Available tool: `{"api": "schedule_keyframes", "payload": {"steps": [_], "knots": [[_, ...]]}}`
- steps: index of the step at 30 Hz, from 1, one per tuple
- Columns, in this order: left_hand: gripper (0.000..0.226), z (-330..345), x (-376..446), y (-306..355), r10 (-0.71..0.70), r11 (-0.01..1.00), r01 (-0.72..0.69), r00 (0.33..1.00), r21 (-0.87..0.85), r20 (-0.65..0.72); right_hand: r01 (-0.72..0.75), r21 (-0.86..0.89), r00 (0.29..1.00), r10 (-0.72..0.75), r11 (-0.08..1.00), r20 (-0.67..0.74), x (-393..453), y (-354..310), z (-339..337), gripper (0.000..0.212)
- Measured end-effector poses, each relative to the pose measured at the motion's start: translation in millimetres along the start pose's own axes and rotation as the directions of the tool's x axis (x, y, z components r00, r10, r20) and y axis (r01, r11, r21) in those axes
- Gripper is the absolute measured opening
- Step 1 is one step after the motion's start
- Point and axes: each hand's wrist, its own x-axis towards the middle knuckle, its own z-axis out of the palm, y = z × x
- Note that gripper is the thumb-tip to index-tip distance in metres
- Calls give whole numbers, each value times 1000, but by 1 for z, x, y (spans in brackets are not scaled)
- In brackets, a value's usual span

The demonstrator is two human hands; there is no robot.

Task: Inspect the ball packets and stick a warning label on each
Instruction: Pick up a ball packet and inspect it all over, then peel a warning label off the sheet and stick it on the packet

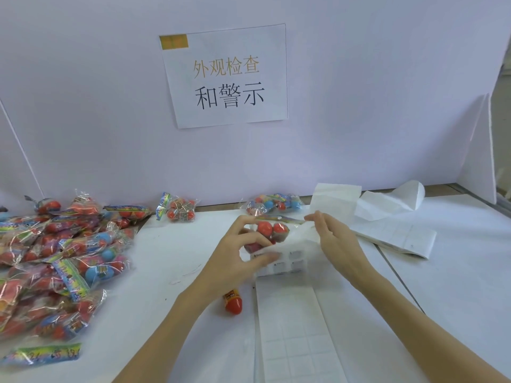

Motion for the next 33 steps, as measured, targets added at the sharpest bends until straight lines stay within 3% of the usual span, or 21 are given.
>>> {"api": "schedule_keyframes", "payload": {"steps": [2,4,6,8,17,21,24,27,33], "knots": [[8,-1,2,-1,-48,999,48,996,-6,-71,190,-45,979,-192,981,-60,-7,-9,2,41],[11,-1,4,-1,-59,998,59,991,-2,-122,409,-101,903,-418,907,-99,-13,-18,1,34],[14,-2,4,-3,-43,999,44,990,0,-131,554,-191,820,-570,810,-38,-14,-23,1,26],[18,-3,3,-6,-19,999,22,995,25,-96,626,-194,775,-629,755,52,-14,-23,4,26],[25,-3,5,-13,46,994,-39,997,98,-70,631,-187,774,-591,753,228,-16,-18,9,16],[28,0,4,-10,51,996,-42,990,74,-129,604,-187,796,-580,774,170,-15,-18,10,2],[18,3,4,-6,80,996,-71,986,62,-148,550,-165,833,-525,819,174,-14,-17,9,5],[23,5,4,-5,76,995,-67,990,79,-116,513,-144,854,-487,846,181,-14,-15,9,10],[27,6,1,-4,29,998,-25,997,66,-73,626,-226,780,-598,747,183,-15,-17,9,14]]}}
